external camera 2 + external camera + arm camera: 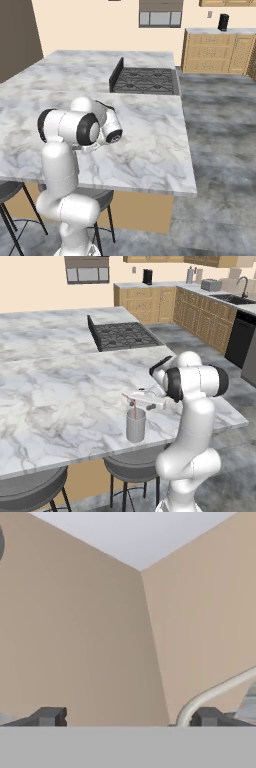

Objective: Take a straw from the drawer in front and place it inside the glass cup on the dining counter.

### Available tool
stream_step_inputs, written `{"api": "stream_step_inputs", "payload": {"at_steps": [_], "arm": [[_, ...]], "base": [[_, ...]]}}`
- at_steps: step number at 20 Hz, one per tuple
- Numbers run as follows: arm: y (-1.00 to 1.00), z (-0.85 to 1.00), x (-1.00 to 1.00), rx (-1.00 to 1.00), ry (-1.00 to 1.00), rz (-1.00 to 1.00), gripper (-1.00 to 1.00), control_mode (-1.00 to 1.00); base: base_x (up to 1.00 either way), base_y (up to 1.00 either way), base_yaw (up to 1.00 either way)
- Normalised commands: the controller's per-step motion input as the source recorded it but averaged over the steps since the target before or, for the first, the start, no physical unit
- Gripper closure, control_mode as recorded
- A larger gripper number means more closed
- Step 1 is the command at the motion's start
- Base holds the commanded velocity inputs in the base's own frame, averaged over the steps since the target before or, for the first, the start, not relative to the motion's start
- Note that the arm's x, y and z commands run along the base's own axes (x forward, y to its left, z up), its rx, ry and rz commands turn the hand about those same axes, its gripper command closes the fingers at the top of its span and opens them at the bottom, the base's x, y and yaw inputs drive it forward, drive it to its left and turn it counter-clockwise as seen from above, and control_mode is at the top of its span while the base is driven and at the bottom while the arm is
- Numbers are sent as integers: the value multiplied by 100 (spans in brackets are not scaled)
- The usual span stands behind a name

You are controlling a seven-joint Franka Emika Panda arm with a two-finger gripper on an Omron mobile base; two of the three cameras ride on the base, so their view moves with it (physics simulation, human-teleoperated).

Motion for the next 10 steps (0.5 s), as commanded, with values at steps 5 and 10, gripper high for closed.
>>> {"api": "stream_step_inputs", "payload": {"at_steps": [5, 10], "arm": [[0, 0, 1, -24, -19, -8, -100, -100], [0, 0, 0, -28, -26, -8, -100, -100]], "base": [[0, 0, 0], [0, 0, 0]]}}
